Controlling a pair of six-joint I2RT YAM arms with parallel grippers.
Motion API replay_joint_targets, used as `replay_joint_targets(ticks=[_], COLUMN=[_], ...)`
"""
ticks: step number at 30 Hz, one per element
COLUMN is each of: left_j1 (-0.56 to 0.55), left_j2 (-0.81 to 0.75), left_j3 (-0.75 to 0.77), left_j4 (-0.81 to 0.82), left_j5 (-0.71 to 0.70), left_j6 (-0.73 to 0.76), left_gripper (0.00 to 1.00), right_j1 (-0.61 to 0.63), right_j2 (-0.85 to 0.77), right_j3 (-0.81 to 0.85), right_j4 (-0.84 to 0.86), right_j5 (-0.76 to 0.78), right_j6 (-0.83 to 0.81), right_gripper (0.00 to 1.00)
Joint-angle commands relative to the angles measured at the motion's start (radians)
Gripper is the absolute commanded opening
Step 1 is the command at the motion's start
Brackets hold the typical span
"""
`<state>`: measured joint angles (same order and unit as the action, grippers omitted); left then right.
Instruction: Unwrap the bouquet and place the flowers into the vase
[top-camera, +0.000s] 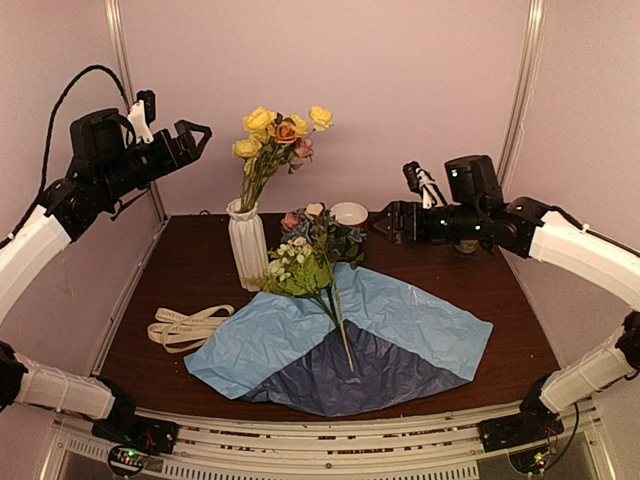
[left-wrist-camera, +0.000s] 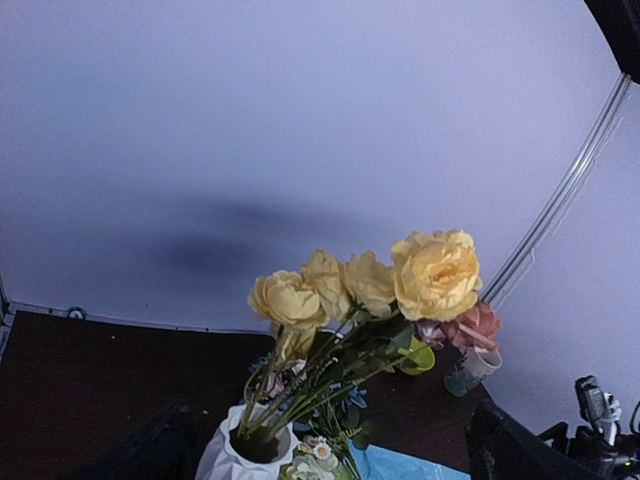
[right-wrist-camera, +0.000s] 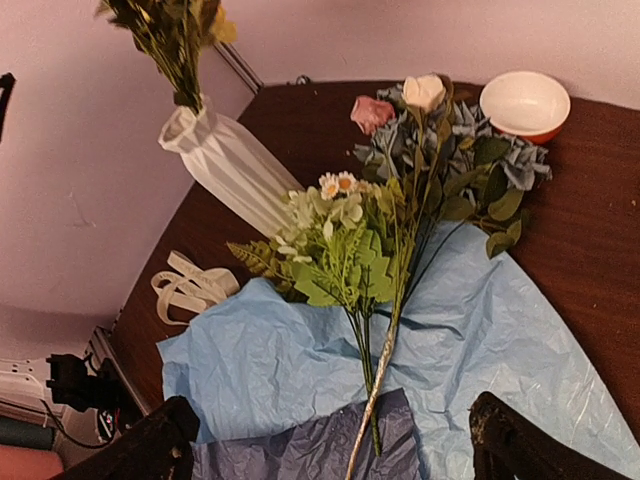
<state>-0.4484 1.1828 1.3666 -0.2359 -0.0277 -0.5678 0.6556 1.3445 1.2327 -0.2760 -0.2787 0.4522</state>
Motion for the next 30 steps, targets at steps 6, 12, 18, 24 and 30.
replay_joint_targets(ticks=[6,12,18,24,30], left_j1=[-0.197,-0.308,-0.353,-0.356,-0.357], left_j2=[-0.151,-0.178,-0.162,-0.177,-0.188], left_j3=[-0.150,-0.220,-0.222,-0.241,-0.264], left_j4=[-0.238,-0.241,-0.292,-0.293,-0.292], left_j5=[0.064,0.047,0.027,-0.002,-0.012], left_j6=[-0.117,-0.227,-0.265,-0.275,-0.296], left_gripper=[0.91,0.85,0.83,0.81,0.80], right_j1=[0.120,0.119,0.114,0.097,0.077], right_j2=[0.288,0.465,0.660,0.816,0.875], right_j3=[0.152,0.288,0.487,0.618,0.640], right_j4=[-0.206,-0.271,-0.357,-0.396,-0.403], right_j5=[0.145,0.213,0.201,0.187,0.185], right_j6=[-0.015,-0.053,-0.081,-0.088,-0.097], right_gripper=[0.90,0.86,0.75,0.53,0.35])
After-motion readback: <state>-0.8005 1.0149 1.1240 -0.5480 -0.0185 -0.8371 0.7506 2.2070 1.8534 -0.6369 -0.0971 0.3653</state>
